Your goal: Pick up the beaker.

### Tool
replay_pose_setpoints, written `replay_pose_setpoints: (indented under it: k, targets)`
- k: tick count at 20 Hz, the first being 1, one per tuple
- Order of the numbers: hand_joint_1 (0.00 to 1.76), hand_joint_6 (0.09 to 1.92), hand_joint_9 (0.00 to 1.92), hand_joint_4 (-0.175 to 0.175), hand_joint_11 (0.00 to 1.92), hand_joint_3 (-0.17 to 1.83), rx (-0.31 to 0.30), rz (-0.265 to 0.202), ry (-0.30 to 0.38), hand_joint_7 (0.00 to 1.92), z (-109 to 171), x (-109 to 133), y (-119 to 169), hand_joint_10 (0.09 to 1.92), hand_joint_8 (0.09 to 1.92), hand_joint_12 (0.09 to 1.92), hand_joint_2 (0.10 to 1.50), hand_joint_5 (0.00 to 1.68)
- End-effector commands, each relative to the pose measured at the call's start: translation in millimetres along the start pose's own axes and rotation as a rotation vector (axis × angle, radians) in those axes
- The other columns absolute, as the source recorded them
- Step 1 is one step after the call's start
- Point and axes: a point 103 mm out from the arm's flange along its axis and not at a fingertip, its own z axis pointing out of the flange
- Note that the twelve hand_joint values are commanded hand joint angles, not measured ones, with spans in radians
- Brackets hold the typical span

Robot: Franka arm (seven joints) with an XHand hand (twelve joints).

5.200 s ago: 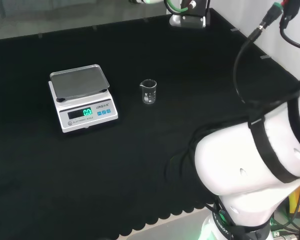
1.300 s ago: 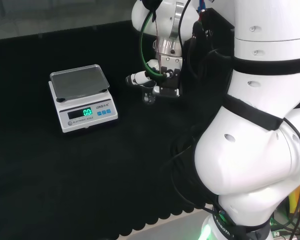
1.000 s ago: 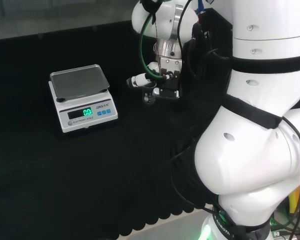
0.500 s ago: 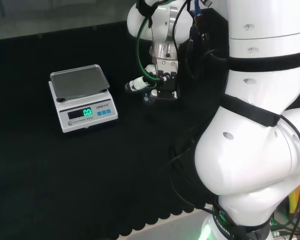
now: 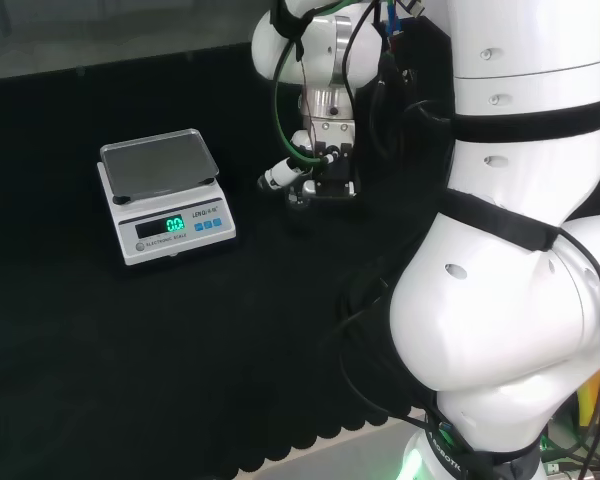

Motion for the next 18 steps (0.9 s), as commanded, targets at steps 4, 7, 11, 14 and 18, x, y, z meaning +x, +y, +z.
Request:
replay_pose_setpoints:
  k: [4, 7, 11, 14, 18]
  targets:
    - [0.74, 0.09, 0.96, -0.122, 1.13, -0.05, -0.033, 0.005, -0.066, 0.52, -1.5, 5.2, 6.4, 0.54, 0.93, 0.86, 0.93, 0.37]
    - [0.83, 0.09, 1.14, -0.131, 1.33, -0.05, -0.041, 0.006, -0.090, 0.59, -4.0, 6.4, 7.5, 0.40, 0.93, 0.70, 0.96, 0.41]
    - [0.95, 0.33, 1.34, -0.140, 1.52, -0.08, -0.056, 0.009, -0.127, 0.71, -7.0, 8.1, 7.8, 0.23, 0.90, 0.54, 1.02, 0.46]
    - [1.00, 0.70, 1.44, -0.162, 1.62, -0.13, -0.068, 0.010, -0.155, 0.81, -9.1, 8.8, 7.5, 0.14, 0.89, 0.48, 1.06, 0.49]
    - [1.04, 0.82, 1.50, -0.175, 1.63, -0.17, -0.101, 0.003, -0.200, 0.90, -12.1, 12.4, 5.1, 0.09, 0.87, 0.44, 1.08, 0.56]
